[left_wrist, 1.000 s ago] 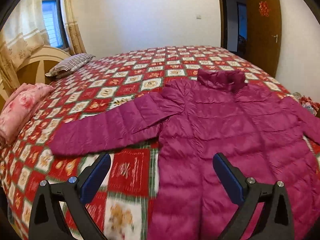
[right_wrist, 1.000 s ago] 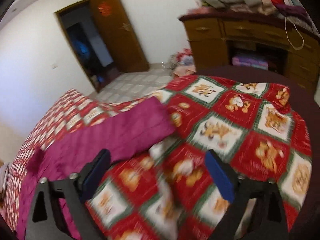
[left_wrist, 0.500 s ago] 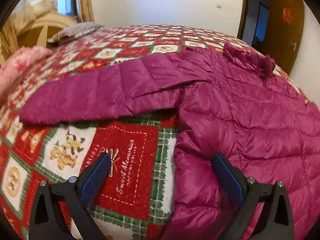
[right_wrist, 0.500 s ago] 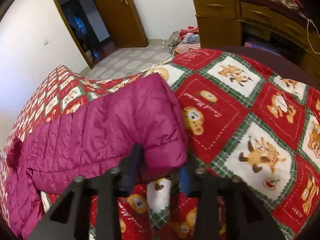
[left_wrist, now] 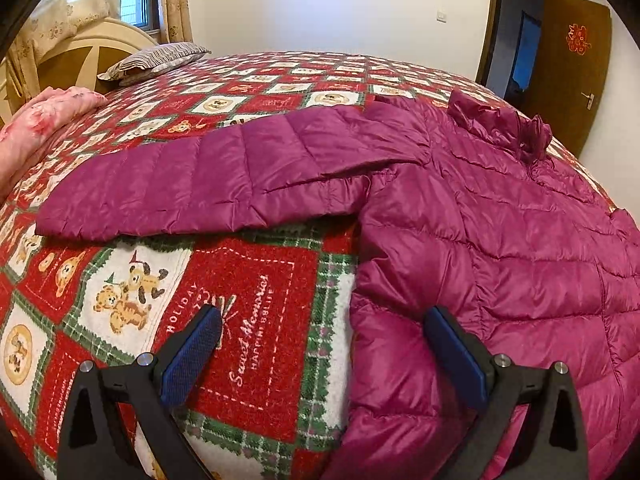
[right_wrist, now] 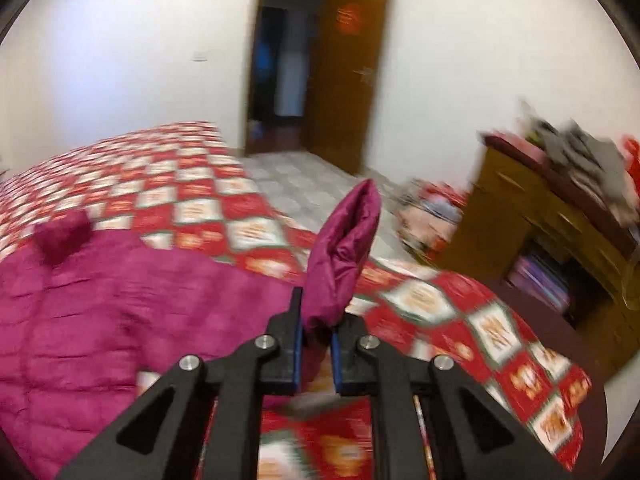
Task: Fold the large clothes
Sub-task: 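Fold the held sleeve across the jacket body and open the right tool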
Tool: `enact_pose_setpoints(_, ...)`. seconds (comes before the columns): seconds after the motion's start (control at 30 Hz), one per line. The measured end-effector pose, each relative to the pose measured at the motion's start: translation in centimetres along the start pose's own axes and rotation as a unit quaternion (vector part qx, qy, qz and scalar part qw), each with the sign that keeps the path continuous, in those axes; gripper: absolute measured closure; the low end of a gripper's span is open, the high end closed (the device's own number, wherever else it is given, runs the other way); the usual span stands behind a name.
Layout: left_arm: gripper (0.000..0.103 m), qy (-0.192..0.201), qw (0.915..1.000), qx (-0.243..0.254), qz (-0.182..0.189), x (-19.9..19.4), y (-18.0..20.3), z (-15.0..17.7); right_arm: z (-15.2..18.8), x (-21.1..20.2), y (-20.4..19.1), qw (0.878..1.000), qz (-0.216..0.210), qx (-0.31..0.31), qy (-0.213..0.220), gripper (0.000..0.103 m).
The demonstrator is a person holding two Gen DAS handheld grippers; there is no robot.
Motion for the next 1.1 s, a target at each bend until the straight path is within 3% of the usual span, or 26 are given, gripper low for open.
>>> enact_pose_setpoints(0.17,0.001,0.008,0.9999,-0.006,0.007,-0.1,-0.2,0.1,1.1,-1.7,-10.0,0.994,-0.103,-0.031,-0.016,0.089)
enact_pose_setpoints(0.37,0.001,0.018,0.9996,-0.013,0.016,-0.3,-0.5,0.2,6.1,-1.3,-24.2,0.97,-0.221,-0.068,-0.072,0.089)
enact_pose_setpoints(0.6,0.001,0.026,0.9993,-0.017,0.022,-0.2,-0.5,0.1,12.7,-0.5,-35.5,0.943,-0.285,-0.105,-0.133,0.089)
enact_pose_setpoints(0.73,0.001,0.033,0.9989,-0.021,0.028,-0.3,-0.6,0.1,15.1,0.2,-38.8,0.936,-0.293,-0.12,-0.15,0.089)
enact_pose_setpoints(0.83,0.001,0.038,0.9985,-0.024,0.032,-0.3,-0.7,0.2,16.4,0.3,-40.2,0.926,-0.315,-0.129,-0.167,0.074)
enact_pose_setpoints(0.9,0.001,0.039,0.9983,-0.025,0.034,-0.3,-0.7,0.1,17.2,-0.2,-41.0,0.908,-0.351,-0.131,-0.19,0.034)
enact_pose_setpoints(1.03,0.001,0.04,0.9983,-0.024,0.034,-0.3,-0.7,0.1,14.6,-2.8,-39.5,0.899,-0.397,-0.104,-0.155,0.034)
enact_pose_setpoints(1.1,0.001,0.041,0.9983,-0.024,0.034,-0.3,-0.7,0.1,11.9,-3.2,-37.0,0.909,-0.389,-0.084,-0.122,0.038)
Point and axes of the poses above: each gripper's, at about its wrist camera, not at the fingertips, and x roughly the way its jaws point, y to its right, z to its underside, the point moved 8 cm from there along x, roughly the way its jaws point, and after that the axes turned 13 degrees about x, right-handed, at the moved point
